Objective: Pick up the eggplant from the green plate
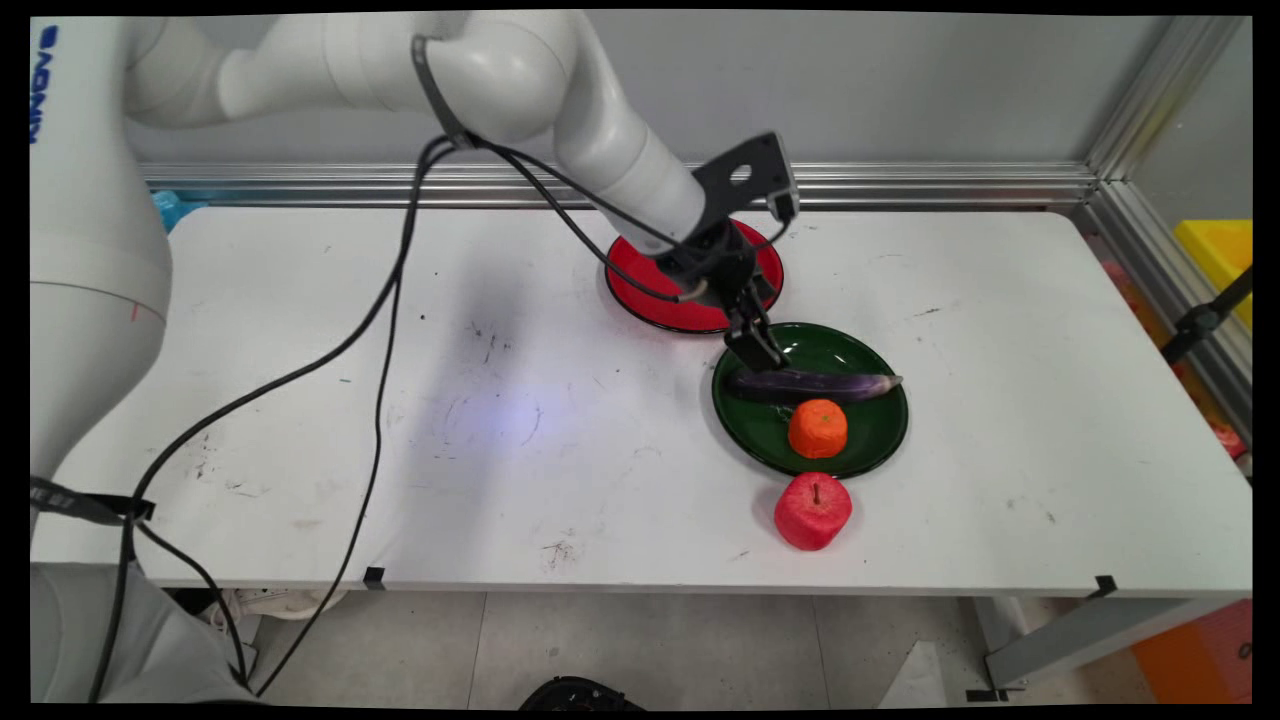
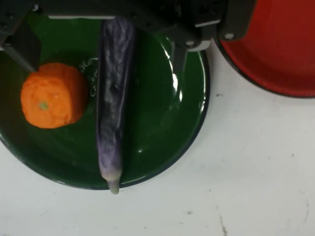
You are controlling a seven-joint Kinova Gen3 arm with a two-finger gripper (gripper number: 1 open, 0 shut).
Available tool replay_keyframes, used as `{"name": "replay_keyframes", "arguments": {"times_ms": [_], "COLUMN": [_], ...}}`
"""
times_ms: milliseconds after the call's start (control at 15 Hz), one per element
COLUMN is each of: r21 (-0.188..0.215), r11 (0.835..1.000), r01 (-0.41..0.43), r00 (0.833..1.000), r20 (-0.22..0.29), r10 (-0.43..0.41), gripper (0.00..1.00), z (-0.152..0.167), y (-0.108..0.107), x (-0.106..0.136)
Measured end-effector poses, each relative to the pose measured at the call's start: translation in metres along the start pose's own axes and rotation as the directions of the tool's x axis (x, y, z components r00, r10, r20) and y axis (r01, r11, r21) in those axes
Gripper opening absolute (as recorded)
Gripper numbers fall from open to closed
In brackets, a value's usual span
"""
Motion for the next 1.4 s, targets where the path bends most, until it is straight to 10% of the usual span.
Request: {"name": "replay_keyframes", "arguments": {"times_ms": [1400], "r21": [0.022], "r11": [0.993], "r01": [-0.118], "r00": [0.993], "r20": [0.006], "r10": [0.118], "gripper": [1.00], "z": [0.085], "y": [0.005], "x": [-0.019]}}
